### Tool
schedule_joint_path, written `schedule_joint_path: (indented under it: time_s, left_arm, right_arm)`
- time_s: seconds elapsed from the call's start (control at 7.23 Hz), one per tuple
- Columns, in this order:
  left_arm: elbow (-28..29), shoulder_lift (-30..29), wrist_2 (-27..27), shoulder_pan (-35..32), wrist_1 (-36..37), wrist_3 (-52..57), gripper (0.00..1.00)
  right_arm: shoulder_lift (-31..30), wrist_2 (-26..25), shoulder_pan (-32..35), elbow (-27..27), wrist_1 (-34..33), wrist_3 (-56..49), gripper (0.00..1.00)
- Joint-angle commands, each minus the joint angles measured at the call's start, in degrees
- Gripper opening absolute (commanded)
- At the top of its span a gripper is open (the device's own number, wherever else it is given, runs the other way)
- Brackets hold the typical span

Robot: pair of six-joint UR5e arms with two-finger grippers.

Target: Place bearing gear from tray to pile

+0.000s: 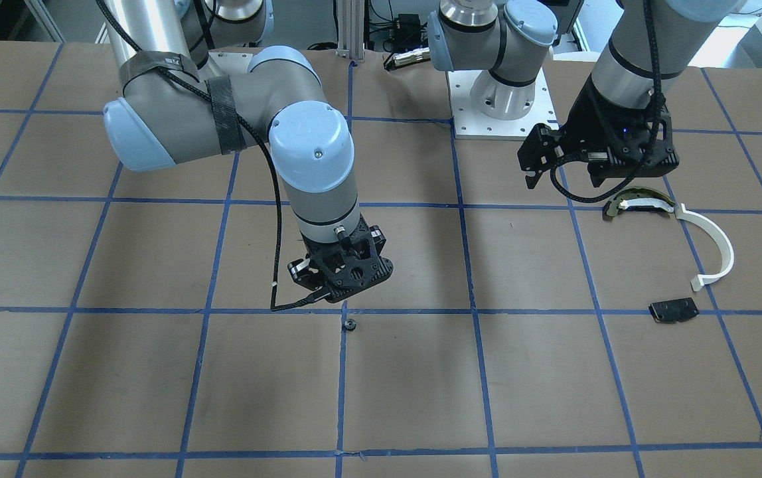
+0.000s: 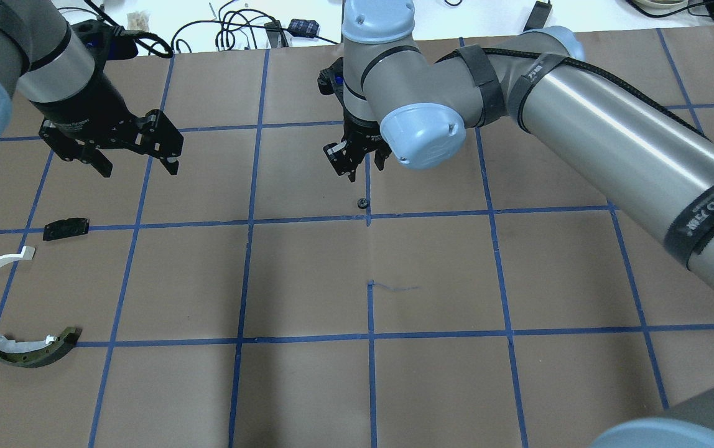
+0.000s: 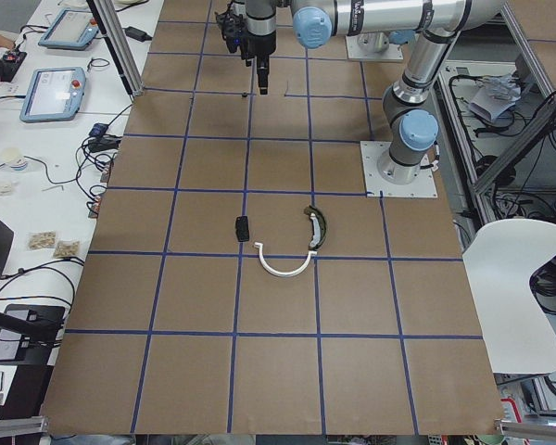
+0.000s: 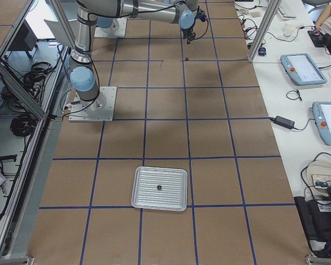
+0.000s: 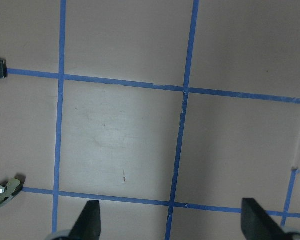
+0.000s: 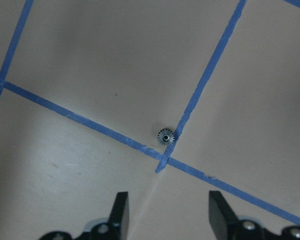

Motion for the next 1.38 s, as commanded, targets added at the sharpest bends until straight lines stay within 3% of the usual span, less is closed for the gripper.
schedule_joint_path:
  time_s: [0.0, 0.14, 0.28, 0.41, 0.55, 0.69, 1.11, 1.24]
  left_arm:
    - [-0.2, -1.1, -0.8, 0.0, 2.0, 3.0, 1.00]
    - [-0.3, -2.9, -1.0, -0.2, 3.1, 2.4, 1.00]
    - [-1.1, -4.8, -1.2, -0.6, 9.0, 2.0, 1.00]
    - [-1.8, -7.5, -5.1, -2.1, 13.2, -0.4, 1.00]
    - [-1.6, -10.2, -8.4, -5.4, 14.1, -3.3, 1.00]
    - [-1.3, -13.2, -8.5, -8.6, 15.7, -5.7, 1.00]
    - [-1.1, -25.8, -8.5, -16.3, 32.7, -8.7, 1.00]
    - [-0.6, -28.6, -8.1, -18.9, 34.3, -9.3, 1.00]
  right_arm:
    - [-2.0, -5.2, -1.6, 0.4, 1.7, -5.0, 1.00]
    - [-4.8, -5.8, -4.5, 0.1, 8.4, -13.2, 1.00]
    - [-9.1, -5.6, -10.6, 0.5, 13.1, -20.5, 1.00]
    - [-12.9, -5.6, -17.5, 0.9, 18.7, -31.1, 1.00]
    - [-15.7, -5.6, -24.5, 1.0, 22.4, -42.1, 0.99]
    - [-17.5, -5.8, -31.0, 0.9, 24.3, -49.9, 0.99]
    - [-17.3, -8.6, -52.2, 0.9, 22.4, -76.6, 0.97]
    - [-14.3, -10.5, -57.7, 0.9, 17.3, -80.1, 0.97]
